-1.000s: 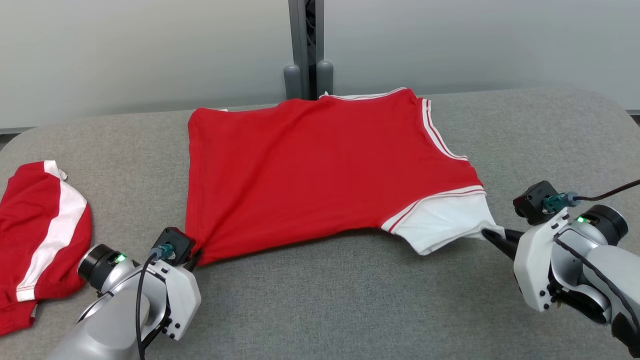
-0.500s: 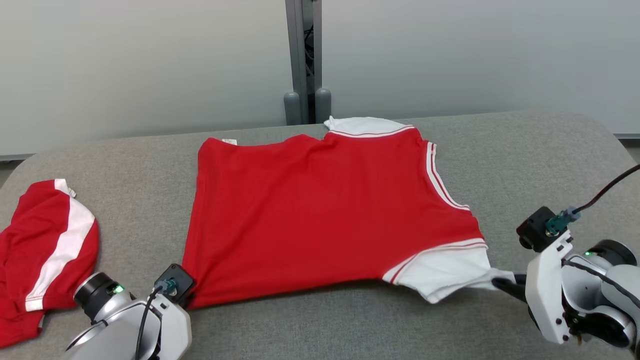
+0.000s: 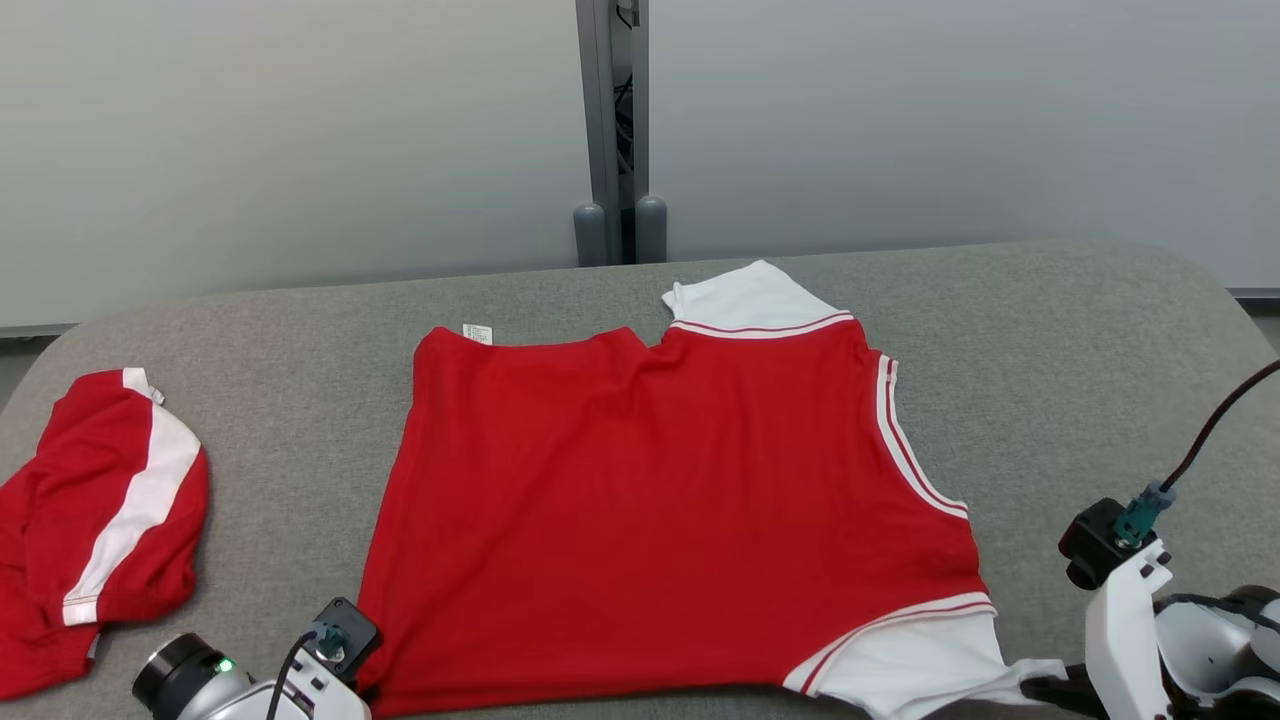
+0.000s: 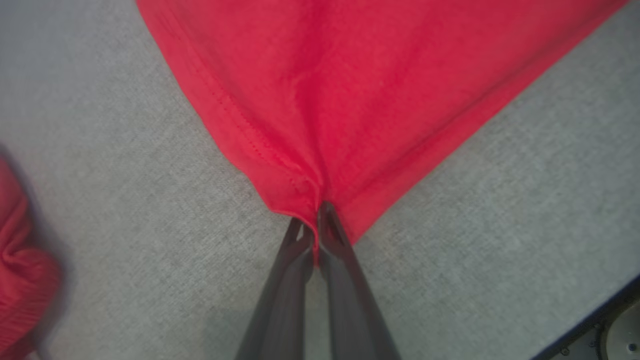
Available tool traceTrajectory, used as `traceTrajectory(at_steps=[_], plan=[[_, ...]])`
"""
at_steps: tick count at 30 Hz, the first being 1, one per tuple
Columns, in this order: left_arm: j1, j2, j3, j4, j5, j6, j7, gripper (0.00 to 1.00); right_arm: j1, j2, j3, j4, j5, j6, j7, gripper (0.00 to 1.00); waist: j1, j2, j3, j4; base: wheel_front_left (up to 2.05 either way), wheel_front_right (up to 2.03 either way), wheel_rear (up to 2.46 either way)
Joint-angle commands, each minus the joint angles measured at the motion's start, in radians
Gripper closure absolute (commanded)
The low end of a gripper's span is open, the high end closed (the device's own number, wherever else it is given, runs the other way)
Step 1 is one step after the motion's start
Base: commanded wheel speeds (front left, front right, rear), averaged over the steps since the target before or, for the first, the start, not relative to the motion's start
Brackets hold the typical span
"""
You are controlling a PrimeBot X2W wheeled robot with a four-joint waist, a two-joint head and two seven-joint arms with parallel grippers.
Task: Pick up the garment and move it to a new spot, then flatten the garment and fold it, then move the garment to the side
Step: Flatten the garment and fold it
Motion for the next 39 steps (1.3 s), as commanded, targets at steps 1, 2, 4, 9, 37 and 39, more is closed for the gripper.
traceTrajectory(at_steps=[1, 2, 4, 9, 37, 39], plan=[[0.032, 0.036, 0.011, -0.055, -0.019, 0.027, 0.028, 1.0, 0.033, -0.019, -0.018, -0.011, 0.014, -0.001, 0.019, 1.0, 0.0, 0.0, 0.0, 0.002, 0.0, 0.0, 0.0], [0.048, 0.053, 0.017, -0.098, -0.032, 0.043, 0.045, 1.0, 0.045, -0.023, -0.028, -0.021, 0.02, -0.001, 0.029, 1.0, 0.0, 0.0, 0.0, 0.003, 0.0, 0.0, 0.0], [0.081, 0.087, 0.028, -0.184, -0.062, 0.073, 0.08, 1.0, 0.07, -0.033, -0.046, -0.038, 0.03, 0.0, 0.05, 1.0, 0.0, 0.0, 0.001, 0.004, 0.0, 0.0, 0.0], [0.149, 0.153, 0.05, -0.373, -0.125, 0.139, 0.149, 1.0, 0.115, -0.048, -0.089, -0.071, 0.03, 0.0, 0.08, 1.0, 0.0, 0.0, 0.003, 0.006, 0.0, 0.0, 0.0], [0.253, 0.17, 0.454, -0.711, -0.748, 0.309, 0.187, 1.0, 0.138, 0.098, -0.477, -0.089, -0.207, 0.0, -0.041, 1.0, 0.0, 0.0, 0.128, 0.022, 0.0, 0.0, 0.0], [0.245, 0.154, 0.483, -0.697, -0.78, 0.316, 0.18, 1.0, 0.131, 0.104, -0.49, -0.081, -0.226, 0.0, -0.058, 1.0, 0.0, 0.0, 0.14, 0.026, 0.0, 0.0, 0.0]])
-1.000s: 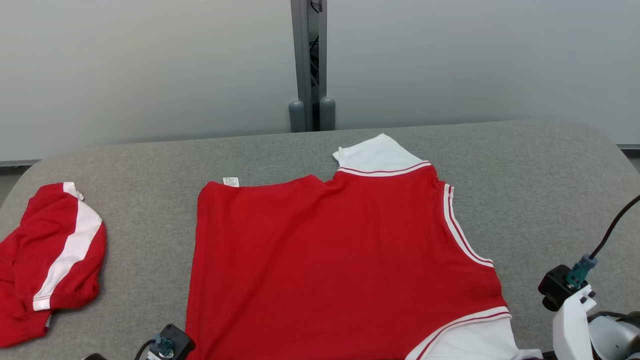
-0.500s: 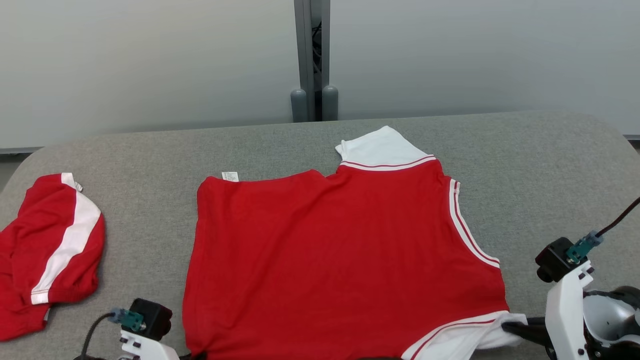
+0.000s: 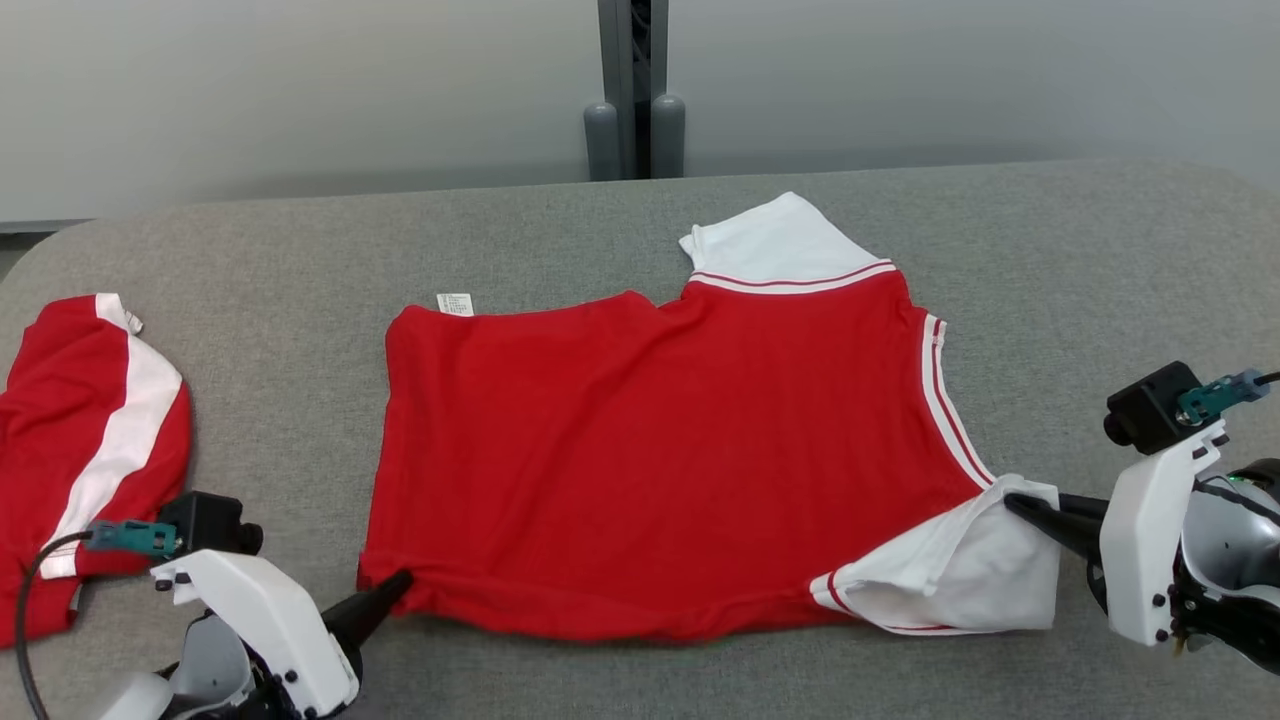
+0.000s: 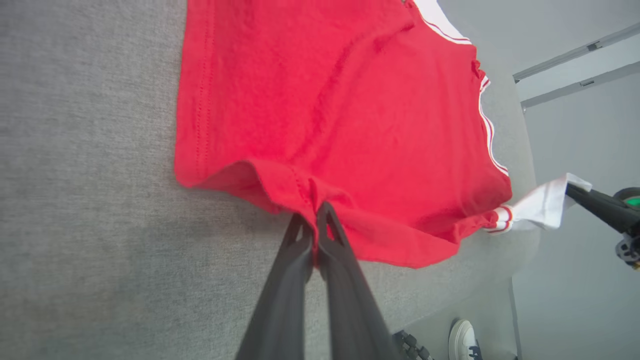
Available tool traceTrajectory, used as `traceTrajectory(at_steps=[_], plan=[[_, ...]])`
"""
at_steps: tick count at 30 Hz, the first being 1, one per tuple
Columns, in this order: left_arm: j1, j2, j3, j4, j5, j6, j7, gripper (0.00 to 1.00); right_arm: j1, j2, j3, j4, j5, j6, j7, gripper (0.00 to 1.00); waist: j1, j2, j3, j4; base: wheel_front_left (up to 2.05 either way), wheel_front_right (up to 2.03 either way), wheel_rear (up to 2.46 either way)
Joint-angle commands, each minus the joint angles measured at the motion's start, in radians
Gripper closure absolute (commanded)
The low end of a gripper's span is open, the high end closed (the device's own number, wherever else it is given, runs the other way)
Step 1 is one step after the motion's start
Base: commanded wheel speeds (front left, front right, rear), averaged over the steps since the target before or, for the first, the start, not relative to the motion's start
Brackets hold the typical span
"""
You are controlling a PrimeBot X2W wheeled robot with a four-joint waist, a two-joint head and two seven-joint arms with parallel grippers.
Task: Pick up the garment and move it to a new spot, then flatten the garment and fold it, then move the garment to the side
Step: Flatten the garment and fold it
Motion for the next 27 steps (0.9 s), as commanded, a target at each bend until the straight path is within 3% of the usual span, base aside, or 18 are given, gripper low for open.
traceTrajectory(at_steps=[1, 7, 27], plan=[[-0.008, -0.01, 0.02, 0.012, -0.022, 0.005, -0.008, 1.0, -0.017, 0.002, -0.011, 0.007, -0.013, 0.0, -0.014, 1.0, 0.0, -0.0001, 0.013, 0.006, 0.0, 0.0, 0.0], [-0.035, -0.068, 0.091, 0.069, -0.108, 0.018, -0.027, 1.0, -0.046, 0.018, -0.023, 0.048, -0.08, 0.0, -0.08, 1.0, 0.0, -0.0001, 0.044, 0.015, 0.0, 0.0, 0.0], [-0.215, -0.129, 0.024, 0.22, 0.025, -0.049, -0.027, 1.0, -0.214, 0.05, 0.07, 0.138, -0.236, 0.0, -0.377, 1.0, 0.0, -0.0001, 0.156, 0.028, 0.0, 0.0, 0.0]])
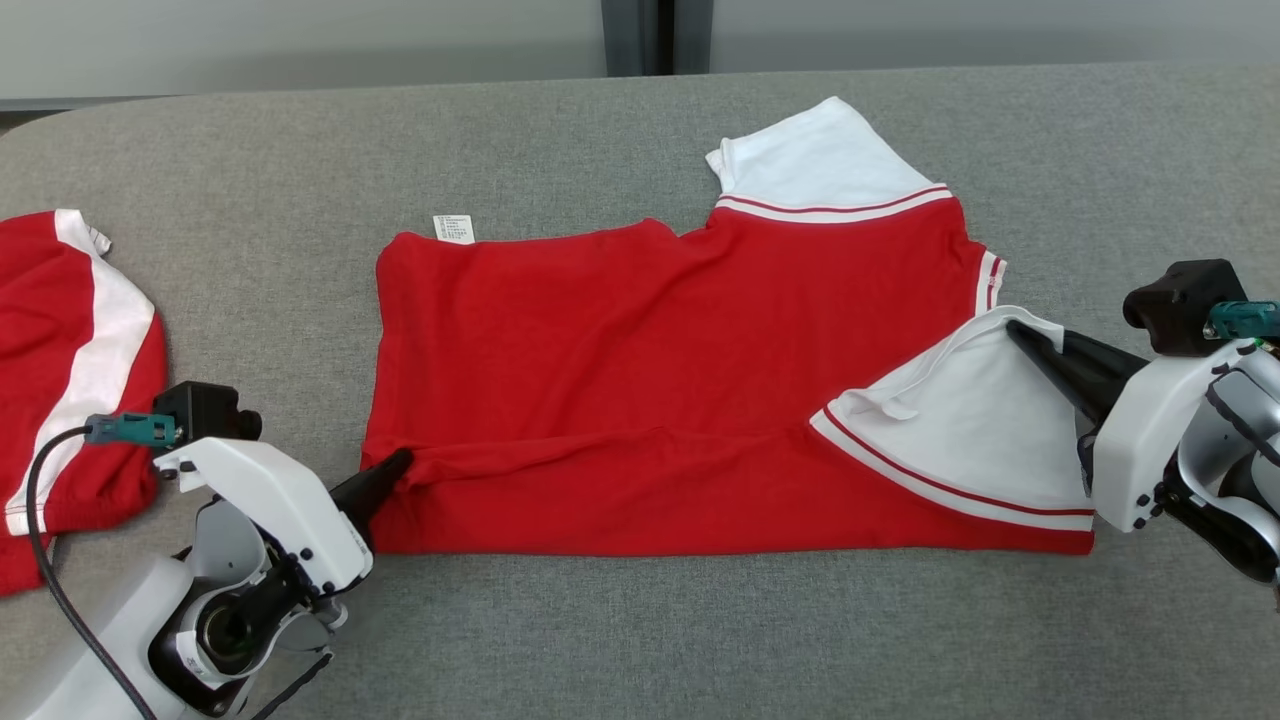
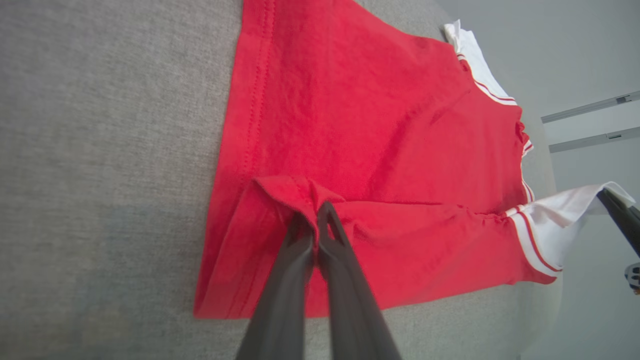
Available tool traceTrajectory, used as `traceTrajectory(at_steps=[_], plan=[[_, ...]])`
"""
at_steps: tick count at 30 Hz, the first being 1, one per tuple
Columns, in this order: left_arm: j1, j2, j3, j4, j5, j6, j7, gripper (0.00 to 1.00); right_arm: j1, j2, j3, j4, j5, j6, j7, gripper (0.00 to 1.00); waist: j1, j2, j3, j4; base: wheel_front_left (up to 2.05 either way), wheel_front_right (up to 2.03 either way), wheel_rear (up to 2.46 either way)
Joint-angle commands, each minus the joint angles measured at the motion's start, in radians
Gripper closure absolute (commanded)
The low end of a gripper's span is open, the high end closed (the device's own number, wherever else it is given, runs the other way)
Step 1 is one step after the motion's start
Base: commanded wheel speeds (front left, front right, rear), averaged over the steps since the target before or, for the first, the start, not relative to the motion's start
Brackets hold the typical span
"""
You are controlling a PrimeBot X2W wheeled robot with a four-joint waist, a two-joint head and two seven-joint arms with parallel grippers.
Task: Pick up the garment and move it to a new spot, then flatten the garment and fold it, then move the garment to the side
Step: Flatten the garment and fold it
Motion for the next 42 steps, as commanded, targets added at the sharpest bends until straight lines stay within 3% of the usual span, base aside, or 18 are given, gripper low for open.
traceTrajectory(at_steps=[1, 15, 16, 17, 18, 24, 30, 36, 39, 42], plan=[[-0.024, -0.008, -0.001, 0.013, 0.01, -0.011, -0.007, 1.0, -0.016, 0.006, 0.008, 0.012, -0.008, 0.0, -0.023, 1.0, 0.0, -0.0001, 0.004, 0.002, 0.0, 0.0, 0.0], [-0.075, -0.051, -0.024, 0.12, 0.05, -0.052, -0.027, 1.0, -0.067, 0.027, 0.072, 0.114, -0.012, 0.0, -0.114, 1.0, 0.0, -0.0001, 0.019, 0.011, 0.0, 0.0, 0.0], [-0.077, -0.053, -0.026, 0.126, 0.051, -0.053, -0.027, 1.0, -0.073, 0.028, 0.076, 0.118, -0.021, 0.0, -0.123, 0.51, 0.0, -0.0001, 0.019, 0.012, 0.0, 0.0, 0.0], [-0.078, -0.054, -0.029, 0.134, 0.054, -0.052, -0.028, 0.56, -0.071, 0.033, 0.072, 0.134, -0.009, 0.0, -0.12, 0.0, 0.0, -0.0001, 0.017, 0.012, 0.0, 0.0, 0.0], [-0.079, -0.054, -0.03, 0.14, 0.061, -0.05, -0.034, 0.0, -0.073, 0.037, 0.07, 0.141, -0.01, 0.0, -0.131, 0.0, 0.0, -0.0001, 0.015, 0.012, 0.0, 0.0, 0.0], [-0.077, -0.055, -0.042, 0.167, 0.099, -0.048, -0.07, 0.0, -0.069, 0.054, 0.032, 0.196, -0.018, 0.0, -0.177, 0.0, 0.0, -0.0001, -0.005, 0.009, 0.0, 0.0, 0.0], [-0.078, -0.063, -0.013, 0.16, 0.192, -0.029, -0.26, 0.0, -0.029, 0.086, -0.069, 0.257, -0.094, 0.0, -0.278, 0.0, 0.0, -0.0001, -0.054, -0.006, 0.0, 0.0, 0.0], [-0.053, -0.068, 0.012, 0.136, 0.364, 0.008, -0.541, 0.0, 0.057, 0.169, -0.247, 0.244, -0.206, 0.0, -0.375, 0.0, 0.0, -0.0001, -0.096, -0.032, 0.0, 0.0, 0.0], [-0.024, -0.088, 0.043, 0.122, 0.462, 0.029, -0.576, 0.0, 0.122, 0.225, -0.359, 0.202, -0.302, 0.0, -0.398, 0.0, 0.0, -0.0001, -0.109, -0.043, 0.0, 0.0, 0.0], [0.028, -0.139, 0.14, 0.064, 0.621, 0.056, -0.579, 0.0, 0.205, 0.313, -0.492, 0.13, -0.381, 0.0, -0.409, 0.0, 0.0, -0.0001, -0.118, -0.052, 0.0, 0.0, 0.0]])
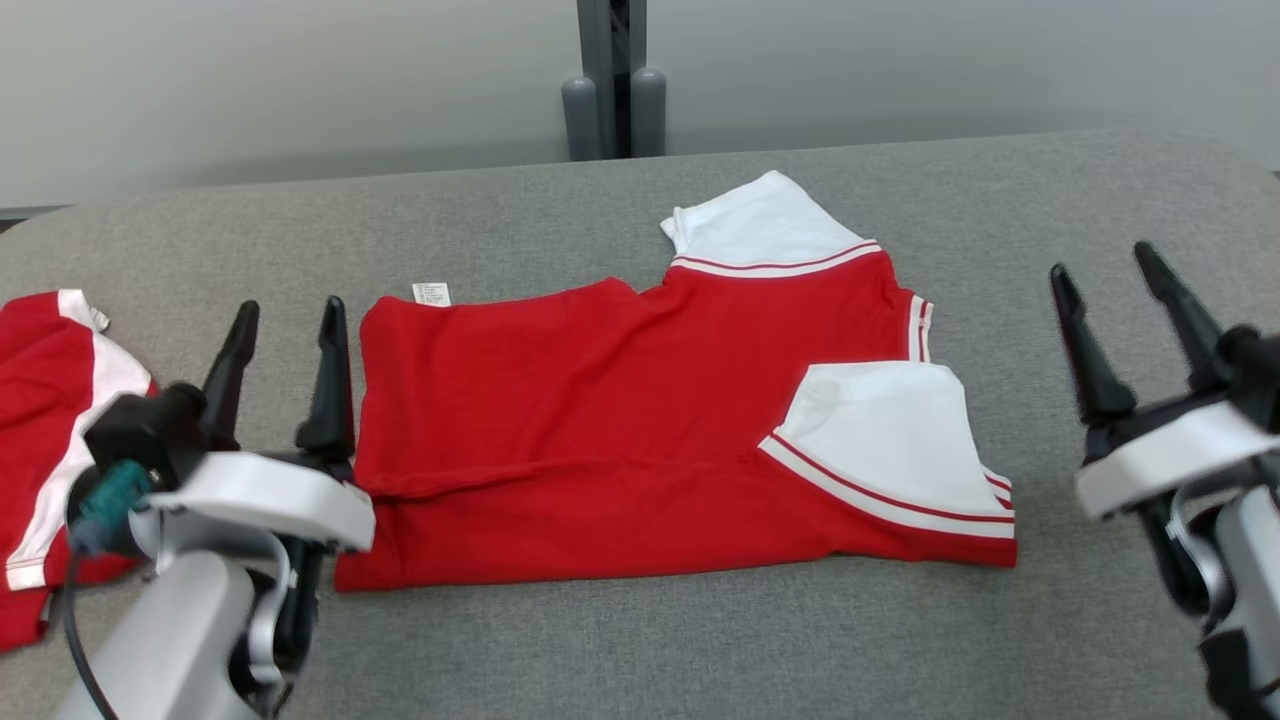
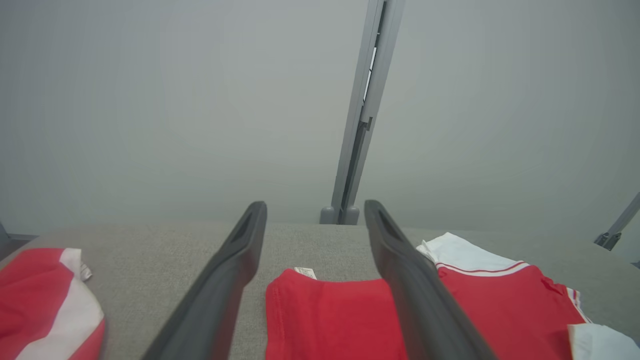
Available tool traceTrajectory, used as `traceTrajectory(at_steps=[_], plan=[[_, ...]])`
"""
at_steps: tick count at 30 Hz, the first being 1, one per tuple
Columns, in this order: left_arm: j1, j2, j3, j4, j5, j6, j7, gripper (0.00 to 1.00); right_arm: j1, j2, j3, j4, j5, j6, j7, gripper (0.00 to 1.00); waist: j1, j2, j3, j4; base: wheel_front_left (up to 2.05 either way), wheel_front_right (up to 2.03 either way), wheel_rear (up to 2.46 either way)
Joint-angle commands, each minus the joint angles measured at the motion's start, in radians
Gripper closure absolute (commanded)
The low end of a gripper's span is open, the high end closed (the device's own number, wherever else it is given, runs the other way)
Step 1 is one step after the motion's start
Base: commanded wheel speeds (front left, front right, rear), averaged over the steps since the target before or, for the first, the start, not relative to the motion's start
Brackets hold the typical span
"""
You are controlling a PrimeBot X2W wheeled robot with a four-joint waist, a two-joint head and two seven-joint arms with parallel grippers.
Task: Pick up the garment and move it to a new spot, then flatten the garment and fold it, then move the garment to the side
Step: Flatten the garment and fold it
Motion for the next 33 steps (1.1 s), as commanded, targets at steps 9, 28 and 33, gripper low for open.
traceTrajectory(at_steps=[9, 28, 33], plan=[[0.265, -0.18, 0.201, -0.052, 0.342, -0.028, -0.004, 0.0, 0.253, 0.204, -0.188, -0.181, -0.153, 0.0, -0.007, 0.0, -0.0001, 0.0, -0.039, -0.024, 0.0, 0.0, 0.0], [0.318, -0.32, 0.356, 0.244, 0.537, -0.125, -0.004, 0.0, 0.33, 0.269, -0.205, -0.103, -0.114, 0.0, 0.037, 0.0, -0.0001, 0.0, -0.039, -0.017, 0.0, 0.0, 0.0], [0.274, -0.321, 0.351, 0.352, 0.526, -0.126, 0.015, 0.0, 0.317, 0.273, -0.204, -0.086, -0.105, 0.0, 0.033, 0.0, -0.0001, 0.0, -0.03, -0.026, 0.0, 0.0, 0.0]])
